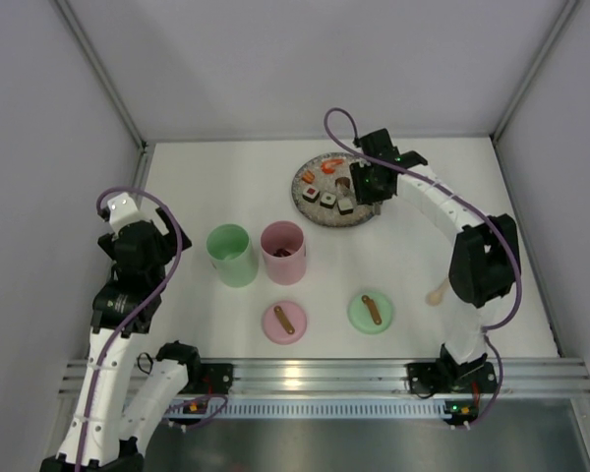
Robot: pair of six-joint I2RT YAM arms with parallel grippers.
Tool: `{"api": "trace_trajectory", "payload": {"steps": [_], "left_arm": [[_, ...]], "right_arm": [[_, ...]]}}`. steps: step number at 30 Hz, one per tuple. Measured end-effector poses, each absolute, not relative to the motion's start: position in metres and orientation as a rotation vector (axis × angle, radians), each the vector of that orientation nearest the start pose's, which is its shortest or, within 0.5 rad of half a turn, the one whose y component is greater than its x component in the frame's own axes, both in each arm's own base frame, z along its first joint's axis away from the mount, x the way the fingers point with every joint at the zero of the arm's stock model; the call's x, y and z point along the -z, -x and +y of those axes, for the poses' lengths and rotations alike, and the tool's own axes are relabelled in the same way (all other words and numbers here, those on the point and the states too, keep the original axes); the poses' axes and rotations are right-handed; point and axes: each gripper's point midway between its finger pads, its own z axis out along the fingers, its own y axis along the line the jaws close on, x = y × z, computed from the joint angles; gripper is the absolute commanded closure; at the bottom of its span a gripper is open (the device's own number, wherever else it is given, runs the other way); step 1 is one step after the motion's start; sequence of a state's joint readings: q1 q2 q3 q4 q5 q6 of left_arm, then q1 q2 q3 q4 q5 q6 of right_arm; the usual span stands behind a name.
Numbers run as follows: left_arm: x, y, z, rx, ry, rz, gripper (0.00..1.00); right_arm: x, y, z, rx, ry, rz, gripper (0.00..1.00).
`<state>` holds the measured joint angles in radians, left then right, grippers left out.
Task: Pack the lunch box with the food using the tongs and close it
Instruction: Pick up the fake food from the plate, then place the fake food in the packing box.
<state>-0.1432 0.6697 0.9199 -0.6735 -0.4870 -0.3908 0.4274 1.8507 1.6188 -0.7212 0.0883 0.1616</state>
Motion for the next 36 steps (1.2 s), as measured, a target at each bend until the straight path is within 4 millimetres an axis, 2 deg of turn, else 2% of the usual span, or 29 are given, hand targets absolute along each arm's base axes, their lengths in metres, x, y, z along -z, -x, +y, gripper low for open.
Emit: {"api": "trace_trajectory", "payload": {"steps": [5, 10, 16, 20, 26, 29, 32, 36], "left_arm": [[-0.264, -0.243, 0.033, -0.132, 0.542, 1.868, 0.01], [-0.264, -0.243, 0.033, -0.132, 0.542, 1.868, 0.01], [-0.264, -0.243, 0.033, -0.132, 0.542, 1.868, 0.01], [-0.264, -0.243, 0.034, -0.132, 0.542, 1.867, 0.01], [-0.264, -0.243, 0.034, -0.135, 0.543, 1.866, 0.01], [-0.264, -0.243, 0.034, -0.135, 0.544, 1.866, 0.01], [-0.264, -0.243, 0.034, -0.135, 0.543, 1.867, 0.01], [-0.263, -0.243, 0.034, -0.136, 0.543, 1.869, 0.01]], "right_arm": [[-0.129, -0.419, 0.182, -0.124, 0.307, 2.536, 0.61], [-0.127, -0.419, 0.182, -0.122, 0.309, 2.540, 0.73], [-0.129, -0.422, 0.183, -0.123, 0.307, 2.536, 0.78], [-0.144, -0.432, 0.187, -0.131, 0.301, 2.501, 0.80], [-0.180, -0.450, 0.191, -0.150, 0.285, 2.418, 0.81], [-0.188, -0.452, 0.192, -0.156, 0.287, 2.397, 0.82], [-0.190, -0.446, 0.192, -0.165, 0.296, 2.410, 0.82], [-0.207, -0.424, 0.194, -0.203, 0.340, 2.392, 0.82]]}}
